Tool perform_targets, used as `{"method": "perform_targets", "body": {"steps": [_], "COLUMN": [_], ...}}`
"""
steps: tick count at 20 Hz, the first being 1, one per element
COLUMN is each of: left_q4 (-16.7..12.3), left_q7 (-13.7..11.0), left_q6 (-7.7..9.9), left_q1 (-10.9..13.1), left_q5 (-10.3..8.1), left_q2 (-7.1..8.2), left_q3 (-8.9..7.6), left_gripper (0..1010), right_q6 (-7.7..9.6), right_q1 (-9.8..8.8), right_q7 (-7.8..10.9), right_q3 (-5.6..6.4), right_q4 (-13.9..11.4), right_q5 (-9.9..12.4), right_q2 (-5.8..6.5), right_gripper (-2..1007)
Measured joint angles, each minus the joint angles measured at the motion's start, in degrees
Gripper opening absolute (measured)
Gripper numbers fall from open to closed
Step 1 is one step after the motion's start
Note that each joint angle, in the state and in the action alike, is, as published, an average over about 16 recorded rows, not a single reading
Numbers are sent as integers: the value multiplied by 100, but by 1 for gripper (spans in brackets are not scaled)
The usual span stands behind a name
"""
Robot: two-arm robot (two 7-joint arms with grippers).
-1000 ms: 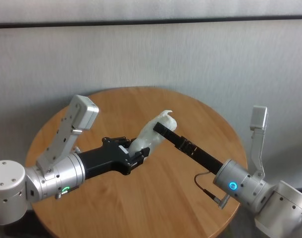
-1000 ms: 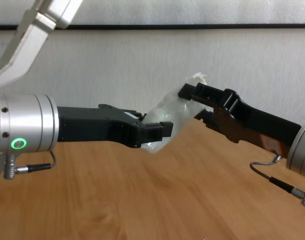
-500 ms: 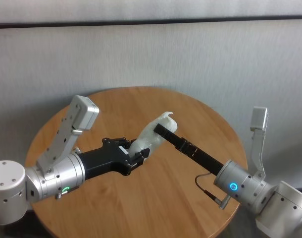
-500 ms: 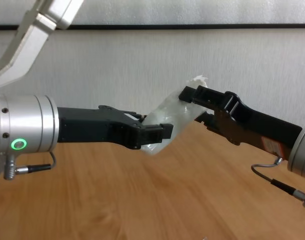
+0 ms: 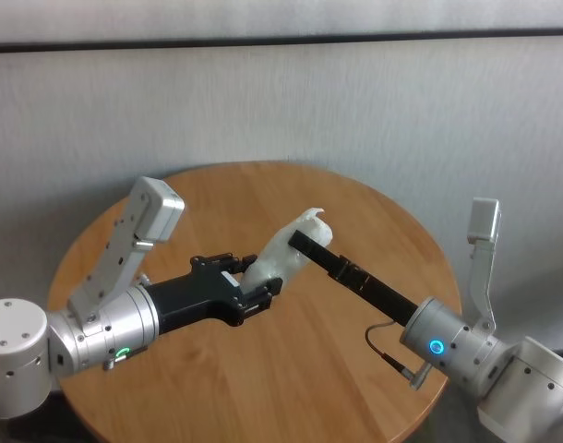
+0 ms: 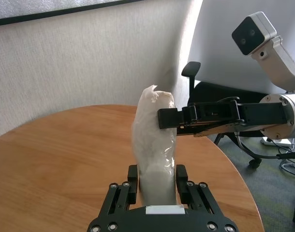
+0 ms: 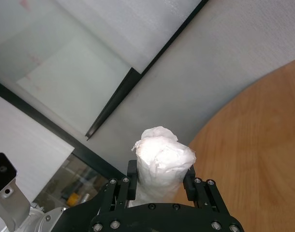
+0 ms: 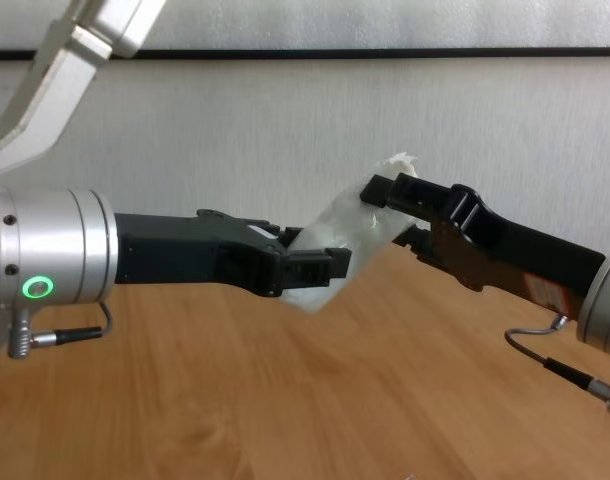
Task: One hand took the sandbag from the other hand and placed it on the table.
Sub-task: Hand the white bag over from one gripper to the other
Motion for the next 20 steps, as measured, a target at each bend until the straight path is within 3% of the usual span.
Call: {"method": "perform_targets", "body": {"steps": [12,20], "left_q4": [0,-3], "left_q7": [0,27], "left_q6": [-1,-7], "left_q1": [0,6], "left_q5": [-1,-1], "left_q2": [0,-1], "left_q3": [0,-9], "left_gripper": [885,993], "right_q6": [-151,-232], "right_q1": [-26,-53], "right_q7": [-44,-80], "right_q3": [7,45], "right_q4": [-30,-56], "right_q5": [13,-40], "right_q2": [19,22], "right_gripper": [544,544]}}
